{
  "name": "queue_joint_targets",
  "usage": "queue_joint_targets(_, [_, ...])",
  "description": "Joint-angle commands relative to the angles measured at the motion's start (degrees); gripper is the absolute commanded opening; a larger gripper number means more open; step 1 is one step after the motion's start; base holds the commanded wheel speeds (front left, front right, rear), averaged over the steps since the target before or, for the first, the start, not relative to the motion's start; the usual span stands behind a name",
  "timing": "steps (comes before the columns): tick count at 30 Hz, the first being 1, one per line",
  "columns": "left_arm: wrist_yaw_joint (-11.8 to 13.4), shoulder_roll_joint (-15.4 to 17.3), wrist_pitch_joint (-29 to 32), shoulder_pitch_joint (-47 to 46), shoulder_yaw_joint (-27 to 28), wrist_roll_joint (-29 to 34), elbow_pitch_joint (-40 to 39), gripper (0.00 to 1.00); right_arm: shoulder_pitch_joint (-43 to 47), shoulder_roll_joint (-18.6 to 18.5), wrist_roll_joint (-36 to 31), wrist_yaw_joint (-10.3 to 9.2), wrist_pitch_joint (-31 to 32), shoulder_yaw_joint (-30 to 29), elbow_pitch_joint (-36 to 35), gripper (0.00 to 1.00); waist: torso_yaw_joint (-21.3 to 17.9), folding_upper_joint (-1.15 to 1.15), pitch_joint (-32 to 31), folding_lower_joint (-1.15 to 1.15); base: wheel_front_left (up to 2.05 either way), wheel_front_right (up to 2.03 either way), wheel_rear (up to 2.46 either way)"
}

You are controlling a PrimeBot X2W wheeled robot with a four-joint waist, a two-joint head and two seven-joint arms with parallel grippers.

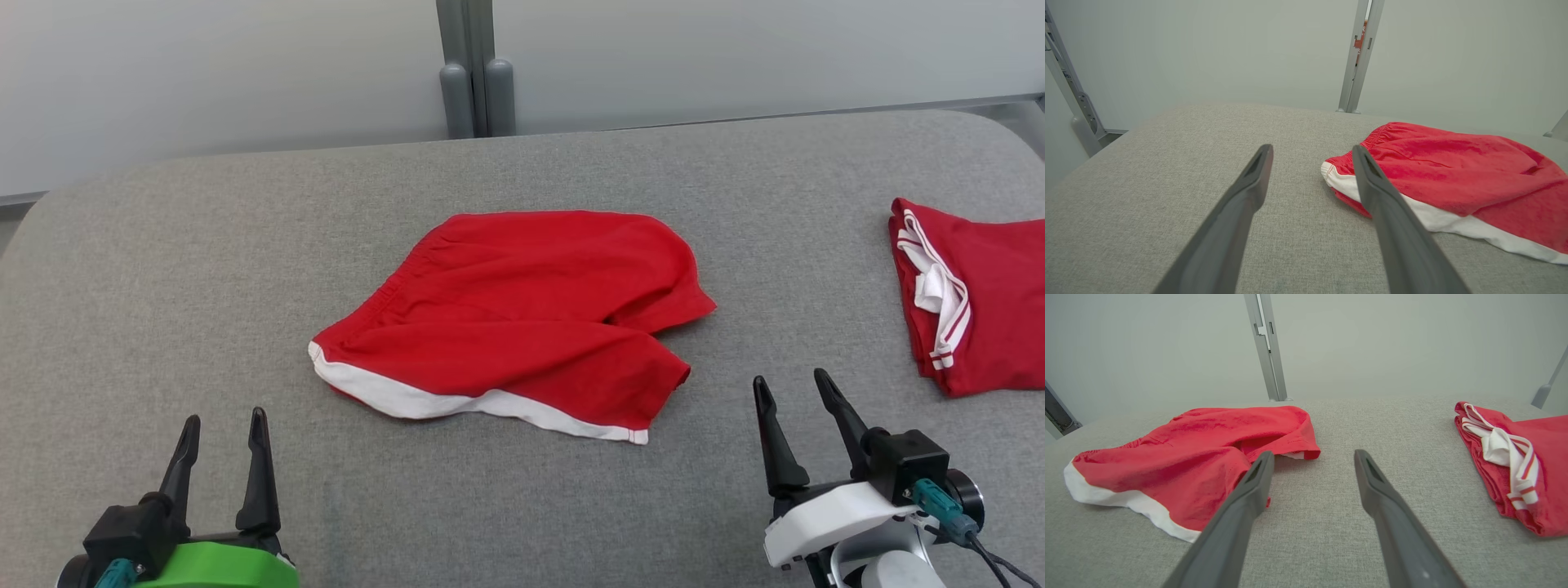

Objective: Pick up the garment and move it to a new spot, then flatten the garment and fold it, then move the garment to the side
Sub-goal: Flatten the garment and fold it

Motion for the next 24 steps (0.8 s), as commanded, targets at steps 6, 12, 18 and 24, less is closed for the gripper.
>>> queue_joint_targets(6, [-0.15, 1.05, -0.14, -1.86, -1.03, -1.16, 2.45, 1.00, -0.18, -0.12, 0.86, -0.10, -0.14, 3.49, -0.27, 1.00, 0.20, 0.00, 0.91, 0.00, 0.00, 0.00, 0.00])
queue_joint_targets(12, [-0.14, 2.61, -0.14, -9.29, -3.87, -0.87, 12.11, 1.00, -1.59, -0.27, 2.81, -0.11, 0.06, 12.37, 5.35, 1.00, 0.76, 0.00, 2.60, 0.00, 0.00, 0.00, 0.00])
queue_joint_targets(18, [-0.14, 3.21, 0.06, -20.55, -6.66, -1.84, 24.47, 1.00, -6.39, -0.25, 4.03, -0.11, 2.39, 16.97, 11.34, 1.00, 0.18, 0.00, 6.15, 0.00, 0.00, 0.00, 0.00])
queue_joint_targets(24, [-0.14, 3.09, 0.81, -29.08, -8.44, -2.09, 34.35, 1.00, -11.14, -0.20, 4.43, -0.11, 3.80, 17.60, 16.46, 1.00, -0.77, 0.00, 9.50, 0.00, 0.00, 0.00, 0.00])
